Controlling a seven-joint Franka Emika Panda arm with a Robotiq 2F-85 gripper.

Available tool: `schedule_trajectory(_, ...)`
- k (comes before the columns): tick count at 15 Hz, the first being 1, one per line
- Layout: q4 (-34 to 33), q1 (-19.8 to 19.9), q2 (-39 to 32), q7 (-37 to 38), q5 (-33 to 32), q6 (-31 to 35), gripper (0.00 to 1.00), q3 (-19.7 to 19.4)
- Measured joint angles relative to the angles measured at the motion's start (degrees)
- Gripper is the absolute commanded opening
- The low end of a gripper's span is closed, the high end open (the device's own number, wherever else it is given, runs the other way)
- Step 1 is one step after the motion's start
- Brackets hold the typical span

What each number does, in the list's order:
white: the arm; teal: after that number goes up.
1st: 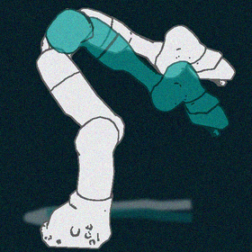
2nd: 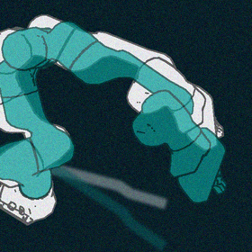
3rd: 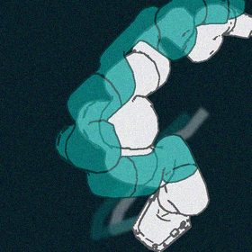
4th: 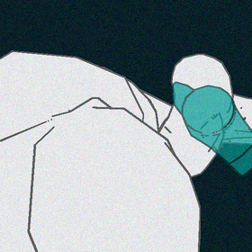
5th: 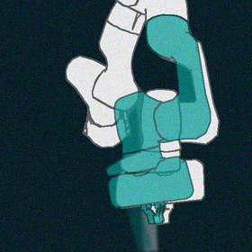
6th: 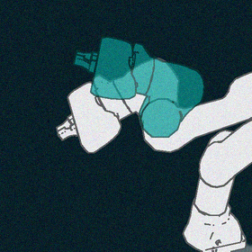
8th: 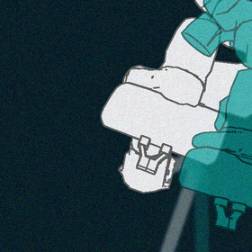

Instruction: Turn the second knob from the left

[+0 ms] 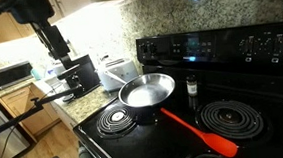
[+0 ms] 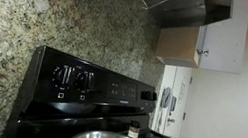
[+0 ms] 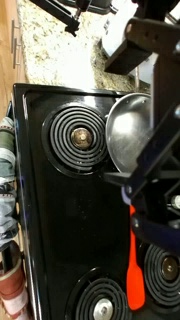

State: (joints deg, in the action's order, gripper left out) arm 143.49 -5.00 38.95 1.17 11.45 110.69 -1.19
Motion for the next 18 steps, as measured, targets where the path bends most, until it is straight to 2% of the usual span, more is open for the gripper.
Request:
schedule_trajectory(12,0.0,0.05,-0.06,0.0,-0.04,0.0,1.0,0.21)
schedule_trajectory(15,0.0,-0.74,-0.69,-2.75,-0.04,0.71,1.0,1.59)
schedule_trajectory(18,0.02,-3.47,-2.08,-6.37,-0.05,3.84,1.0,4.19)
